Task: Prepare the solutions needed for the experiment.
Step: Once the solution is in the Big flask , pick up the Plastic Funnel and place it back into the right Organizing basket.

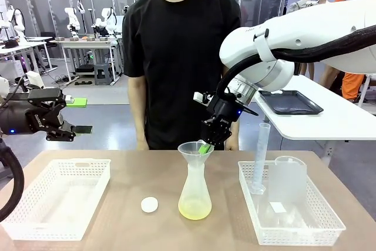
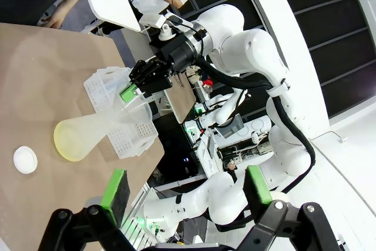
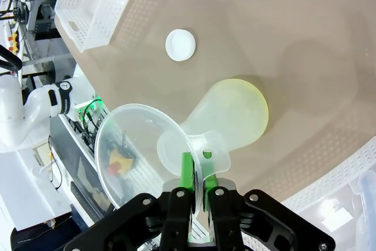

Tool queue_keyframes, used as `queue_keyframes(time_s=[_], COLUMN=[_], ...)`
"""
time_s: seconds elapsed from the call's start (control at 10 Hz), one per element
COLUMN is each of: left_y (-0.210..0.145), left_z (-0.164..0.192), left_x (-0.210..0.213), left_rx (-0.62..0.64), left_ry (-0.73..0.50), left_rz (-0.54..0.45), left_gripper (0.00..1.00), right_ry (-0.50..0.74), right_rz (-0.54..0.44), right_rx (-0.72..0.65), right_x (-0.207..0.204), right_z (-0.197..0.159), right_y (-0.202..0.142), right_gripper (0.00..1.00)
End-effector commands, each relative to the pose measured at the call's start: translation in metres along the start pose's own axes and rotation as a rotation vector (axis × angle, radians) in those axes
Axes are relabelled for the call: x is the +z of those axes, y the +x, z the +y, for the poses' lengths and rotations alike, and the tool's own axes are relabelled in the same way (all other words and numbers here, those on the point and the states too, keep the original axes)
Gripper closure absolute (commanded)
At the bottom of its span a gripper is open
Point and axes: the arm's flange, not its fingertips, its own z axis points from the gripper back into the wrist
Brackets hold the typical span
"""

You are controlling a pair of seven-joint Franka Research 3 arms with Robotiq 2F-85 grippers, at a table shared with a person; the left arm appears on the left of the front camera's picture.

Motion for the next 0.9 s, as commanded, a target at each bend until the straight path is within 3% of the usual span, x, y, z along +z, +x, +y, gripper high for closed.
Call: queue_keyframes(time_s=[0.0, 0.5, 0.8], left_y=[0.0, 0.0, 0.0], left_z=[-0.001, -0.001, -0.001], left_x=[-0.003, -0.003, -0.003], left_rx=[0.0, 0.0, 0.0], left_ry=[-0.006, -0.006, -0.006], left_rz=[0.0, 0.0, 0.0], left_gripper=[0.0, 0.0, 0.0], right_ry=[-0.017, 0.03, -0.017], right_rz=[-0.035, -0.149, -0.176], right_rx=[0.006, 0.043, 0.039], right_x=[0.004, 0.017, 0.035], right_z=[0.005, 0.015, 0.023], right_y=[-0.008, -0.021, -0.039], right_gripper=[0.96, 0.96, 0.96])
